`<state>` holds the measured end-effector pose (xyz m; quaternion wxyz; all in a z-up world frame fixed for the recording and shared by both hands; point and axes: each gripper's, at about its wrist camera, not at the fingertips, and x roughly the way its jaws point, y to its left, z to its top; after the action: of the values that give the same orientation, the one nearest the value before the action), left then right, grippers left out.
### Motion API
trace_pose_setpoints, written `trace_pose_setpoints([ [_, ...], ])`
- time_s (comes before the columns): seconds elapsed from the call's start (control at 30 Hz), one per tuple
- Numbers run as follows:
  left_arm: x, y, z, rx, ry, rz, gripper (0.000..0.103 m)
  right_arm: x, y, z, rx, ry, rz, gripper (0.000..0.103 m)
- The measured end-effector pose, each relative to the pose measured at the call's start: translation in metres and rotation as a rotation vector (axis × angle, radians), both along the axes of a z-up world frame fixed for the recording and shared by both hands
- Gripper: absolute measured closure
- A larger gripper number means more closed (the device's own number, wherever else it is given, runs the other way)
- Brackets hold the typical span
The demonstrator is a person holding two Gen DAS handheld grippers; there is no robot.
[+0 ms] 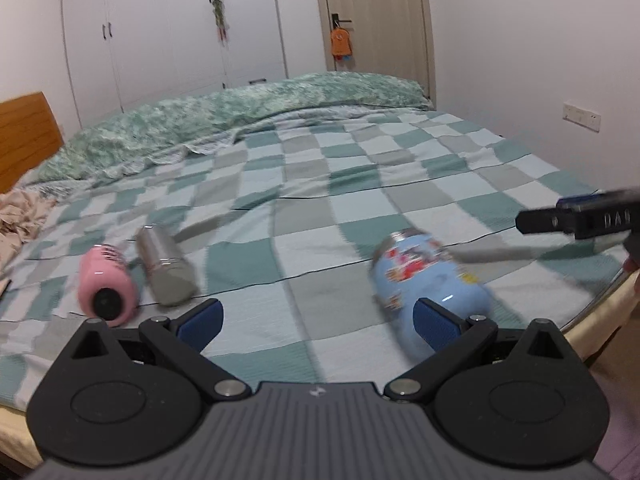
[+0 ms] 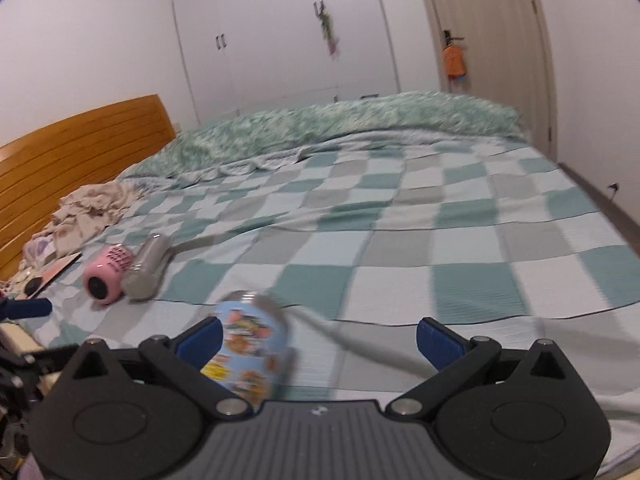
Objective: Flip cup upright
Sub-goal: 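Grasp the blue cup with the left tool while the right tool releases it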
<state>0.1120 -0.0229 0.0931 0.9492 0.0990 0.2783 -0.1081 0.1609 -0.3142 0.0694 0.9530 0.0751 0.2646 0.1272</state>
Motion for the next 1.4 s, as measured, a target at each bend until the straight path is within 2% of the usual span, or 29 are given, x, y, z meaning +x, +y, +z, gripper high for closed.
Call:
trace_pose_setpoints([
  [0.2,0.028,-0.048,-0.006,-0.002,0.095,-0.011,0.0,-0.001,-0.042,-0.022,-0.023,-0.02,-0.042,0.0],
  [0.37,0.062,-0.086,-0.018,0.024,0.201,0.031,0.0,0.007,-0.057,-0.033,-0.055,-0.042,-0.047,0.0],
  [0.5,0.092,-0.101,-0.026,0.025,0.294,0.086,0.0,0.017,-0.064,-0.037,-0.053,-0.053,-0.04,0.0],
  [0.7,0.135,-0.11,-0.046,-0.018,0.472,0.169,0.0,0.026,-0.067,-0.043,-0.023,-0.054,-0.028,0.0],
  [0.73,0.14,-0.111,-0.052,-0.019,0.502,0.183,0.001,0.027,-0.067,-0.044,-0.018,-0.053,-0.028,0.0],
  [0.8,0.148,-0.112,-0.06,-0.012,0.532,0.212,0.014,0.026,-0.067,-0.046,-0.008,-0.05,-0.029,0.0],
  [0.87,0.15,-0.111,-0.063,-0.024,0.527,0.227,0.018,0.024,-0.068,-0.048,0.0,-0.045,-0.028,0.0],
  [1.13,0.108,-0.091,-0.048,-0.112,0.386,0.156,0.018,0.009,-0.069,-0.052,0.003,-0.048,-0.046,0.0],
  [1.4,0.064,-0.07,-0.036,-0.193,0.254,0.096,0.019,-0.018,-0.04,-0.044,-0.046,-0.128,-0.043,0.0],
])
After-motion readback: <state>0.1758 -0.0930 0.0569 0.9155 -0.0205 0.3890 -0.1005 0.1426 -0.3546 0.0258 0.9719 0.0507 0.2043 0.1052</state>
